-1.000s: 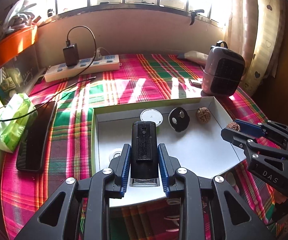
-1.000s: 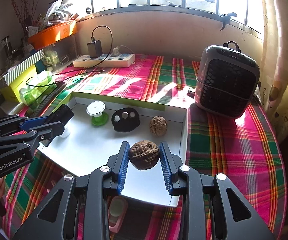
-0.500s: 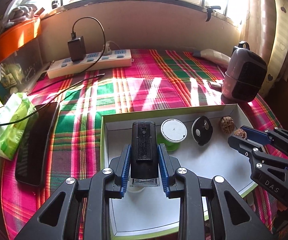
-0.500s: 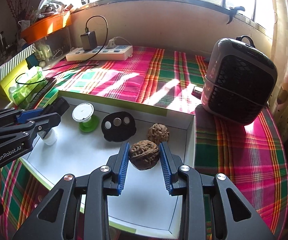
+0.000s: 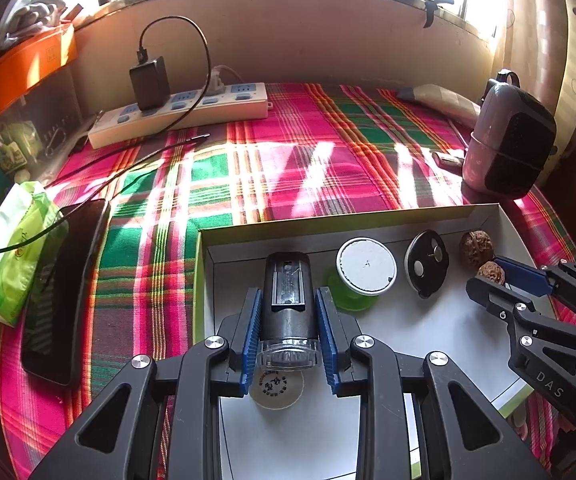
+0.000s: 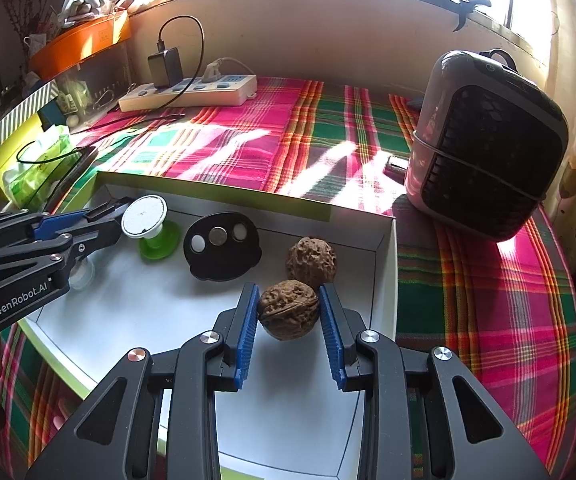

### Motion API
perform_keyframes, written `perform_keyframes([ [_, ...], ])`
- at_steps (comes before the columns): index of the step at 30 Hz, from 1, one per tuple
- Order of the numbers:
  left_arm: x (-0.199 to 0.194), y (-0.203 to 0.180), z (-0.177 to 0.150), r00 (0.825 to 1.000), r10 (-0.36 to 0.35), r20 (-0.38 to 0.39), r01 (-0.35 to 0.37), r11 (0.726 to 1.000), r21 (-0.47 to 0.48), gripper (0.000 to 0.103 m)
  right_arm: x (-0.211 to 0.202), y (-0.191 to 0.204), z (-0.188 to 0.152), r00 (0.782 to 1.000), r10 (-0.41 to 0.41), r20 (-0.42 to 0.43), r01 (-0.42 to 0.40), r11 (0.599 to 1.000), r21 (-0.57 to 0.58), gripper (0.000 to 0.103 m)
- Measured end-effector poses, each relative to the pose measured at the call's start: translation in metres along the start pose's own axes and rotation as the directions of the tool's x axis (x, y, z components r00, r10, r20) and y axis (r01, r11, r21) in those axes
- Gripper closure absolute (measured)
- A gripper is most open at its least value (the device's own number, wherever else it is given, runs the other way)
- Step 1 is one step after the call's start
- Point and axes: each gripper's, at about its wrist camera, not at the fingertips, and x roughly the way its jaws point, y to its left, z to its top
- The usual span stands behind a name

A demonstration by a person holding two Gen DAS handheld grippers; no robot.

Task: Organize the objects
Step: 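Carry the black device with the left tool while the right tool carries the walnut to the tray, then release the walnut with the right tool while the left tool releases the black device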

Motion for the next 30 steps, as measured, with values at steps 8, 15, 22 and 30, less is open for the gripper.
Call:
perform_keyframes([
  [8, 0.003, -0.002, 0.002, 1.0, 0.01, 0.007, -0.01, 1.0, 0.009, 0.078, 0.005, 0.0, 0.001, 1.0, -0.006, -0.005, 0.006, 1.0, -0.003, 0.071],
  [15, 0.007, -0.003, 0.001, 1.0, 0.007, 0.0, -0.007, 1.0, 0.014, 0.078, 0.006, -0.001, 0.001, 1.0, 0.002, -0.008, -0.002, 1.0, 0.002, 0.071],
  [22, 0.011, -0.004, -0.002, 1.0, 0.013, -0.011, -0.013, 1.0, 0.021, 0.078, 0.006, -0.001, 0.0, 1.0, 0.005, -0.007, -0.005, 1.0, 0.0, 0.071],
  [30, 0.011, -0.004, -0.002, 1.0, 0.017, -0.014, -0.016, 1.0, 0.023, 0.078, 0.006, 0.001, -0.001, 1.0, 0.005, -0.005, -0.005, 1.0, 0.0, 0.071],
])
